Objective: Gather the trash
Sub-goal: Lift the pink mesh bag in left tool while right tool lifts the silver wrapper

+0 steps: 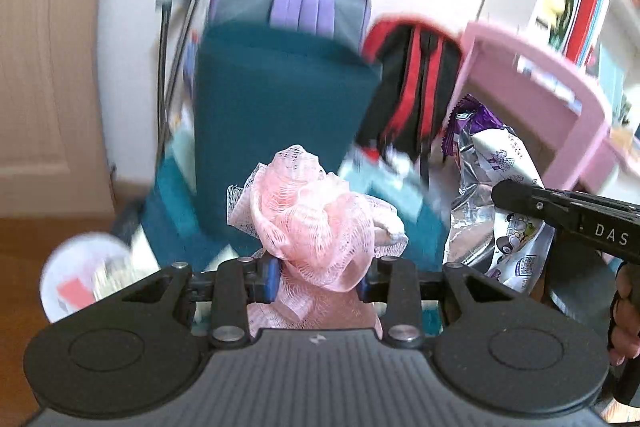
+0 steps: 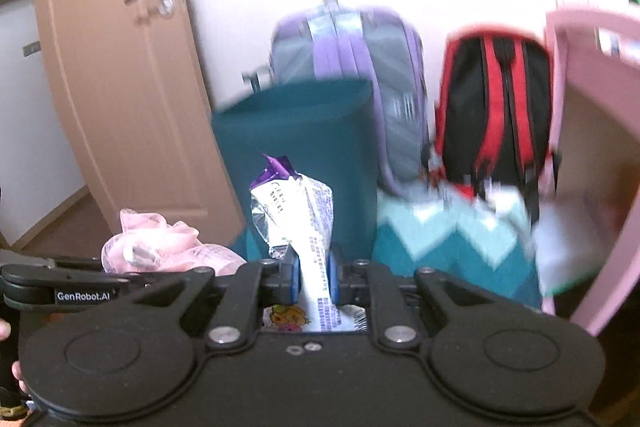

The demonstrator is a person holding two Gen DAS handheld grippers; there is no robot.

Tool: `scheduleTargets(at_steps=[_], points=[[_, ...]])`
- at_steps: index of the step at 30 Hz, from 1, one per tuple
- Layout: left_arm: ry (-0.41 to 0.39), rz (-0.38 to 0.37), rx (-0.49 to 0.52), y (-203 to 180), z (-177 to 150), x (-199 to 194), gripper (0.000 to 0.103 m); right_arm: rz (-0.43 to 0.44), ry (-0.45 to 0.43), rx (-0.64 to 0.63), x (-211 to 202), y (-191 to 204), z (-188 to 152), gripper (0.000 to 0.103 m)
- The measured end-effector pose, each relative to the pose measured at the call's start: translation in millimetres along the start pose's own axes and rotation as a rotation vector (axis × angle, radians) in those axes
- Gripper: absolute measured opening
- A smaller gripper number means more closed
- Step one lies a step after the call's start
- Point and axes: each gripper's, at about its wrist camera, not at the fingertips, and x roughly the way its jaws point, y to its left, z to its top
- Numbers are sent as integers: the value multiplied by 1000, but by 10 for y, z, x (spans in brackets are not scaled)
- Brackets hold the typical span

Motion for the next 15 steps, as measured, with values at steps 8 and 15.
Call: scheduleTargets(at_steps=[8,15], points=[[-164,30,52,-173,1150,-114,35,-40,-179,-1,153,84,1073,14],[-208,88,67,-190,1814,255,35,-91,-238,32,670,-3,1578,14]])
